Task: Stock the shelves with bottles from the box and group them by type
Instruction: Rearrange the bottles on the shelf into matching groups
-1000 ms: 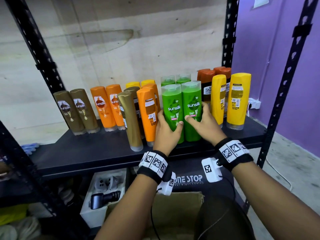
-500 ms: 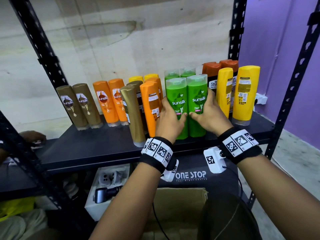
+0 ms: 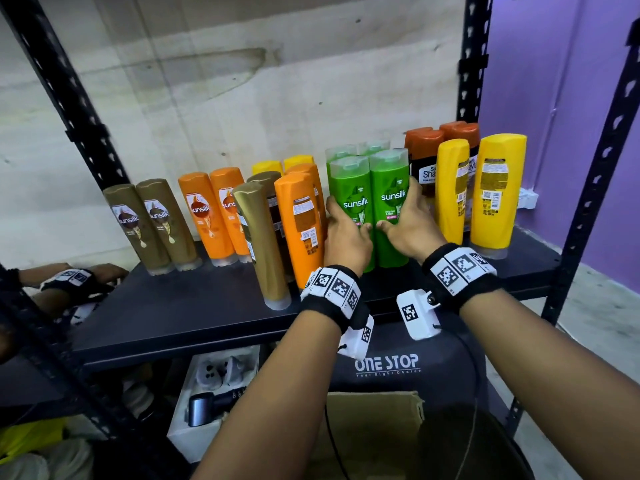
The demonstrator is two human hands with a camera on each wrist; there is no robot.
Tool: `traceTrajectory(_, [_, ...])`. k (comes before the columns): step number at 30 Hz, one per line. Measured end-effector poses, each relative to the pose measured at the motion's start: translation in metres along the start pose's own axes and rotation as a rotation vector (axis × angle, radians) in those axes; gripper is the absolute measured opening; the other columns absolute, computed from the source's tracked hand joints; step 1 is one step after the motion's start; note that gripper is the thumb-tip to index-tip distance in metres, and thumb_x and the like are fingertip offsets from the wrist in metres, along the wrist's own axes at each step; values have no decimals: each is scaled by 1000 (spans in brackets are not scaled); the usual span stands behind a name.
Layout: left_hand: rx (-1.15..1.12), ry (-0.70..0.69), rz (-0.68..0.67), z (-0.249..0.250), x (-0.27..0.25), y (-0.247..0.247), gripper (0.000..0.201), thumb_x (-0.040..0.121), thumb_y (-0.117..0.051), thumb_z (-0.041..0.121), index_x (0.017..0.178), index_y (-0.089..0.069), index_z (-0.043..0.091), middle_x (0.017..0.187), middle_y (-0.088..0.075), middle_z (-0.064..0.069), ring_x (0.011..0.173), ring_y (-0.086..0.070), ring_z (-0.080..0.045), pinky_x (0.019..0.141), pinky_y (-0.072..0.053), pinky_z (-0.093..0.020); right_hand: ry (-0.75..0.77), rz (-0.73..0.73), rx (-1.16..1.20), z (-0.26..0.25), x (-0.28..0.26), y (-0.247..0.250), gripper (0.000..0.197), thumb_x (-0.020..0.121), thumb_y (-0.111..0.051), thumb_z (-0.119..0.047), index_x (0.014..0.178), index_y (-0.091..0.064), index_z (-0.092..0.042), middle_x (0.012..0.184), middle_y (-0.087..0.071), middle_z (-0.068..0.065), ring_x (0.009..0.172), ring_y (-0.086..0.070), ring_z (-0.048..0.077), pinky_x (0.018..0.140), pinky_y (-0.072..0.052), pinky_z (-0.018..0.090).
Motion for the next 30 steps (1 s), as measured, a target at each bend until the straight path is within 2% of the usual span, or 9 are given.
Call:
traceTrajectory(6, [-34,86,-31,1,25,-9,84,100,-57,19,159,3,17,142,-52,-18,125,-57,-35,104,-47,-42,-38,-17,7,0,24,-13,98,92,-68,-14,159,3,-19,156,-32,13,138,-42,31,110,-34,34])
traceTrajectory(8, [-13,102,-37,0,30,-12,84,101,-55,20,159,6,17,142,-52,-19,125,-57,-35,105,-48,-44,-43,-17,16,1,29,-16,96,92,-67,-13,158,2,-21,153,-36,12,133,-46,30,104,-36,31])
traceTrajectory(13, [-13,112,-28,-2,39,-17,85,101,-55,20,159,8,16,146,-47,-20,129,-54,-36,109,-45,-46,-56,-26,41,5,41,-22,93,93,-66,-12,157,1,-23,152,-37,12,130,-48,29,90,-30,25])
traceTrajectory(21, [-36,132,-37,-2,47,-19,86,101,-55,19,159,8,16,149,-42,-15,134,-48,-32,111,-41,-41,-51,-31,74,9,52,-28,93,93,-64,-9,157,3,-21,150,-40,12,129,-49,28,93,-33,25])
traceTrajectory(30, [-44,147,-40,-3,53,-20,86,101,-55,18,159,8,17,148,-43,-14,132,-50,-31,106,-42,-37,-37,-20,97,14,59,-34,92,92,-64,-7,156,1,-22,146,-43,10,126,-50,25,93,-35,25])
Point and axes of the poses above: each hand's wrist, its own x-axis towards the middle knuckle, its own y-axis out of the back of the hand, z = x × y, the point moved 1 cm from there along x, towards the middle knuckle
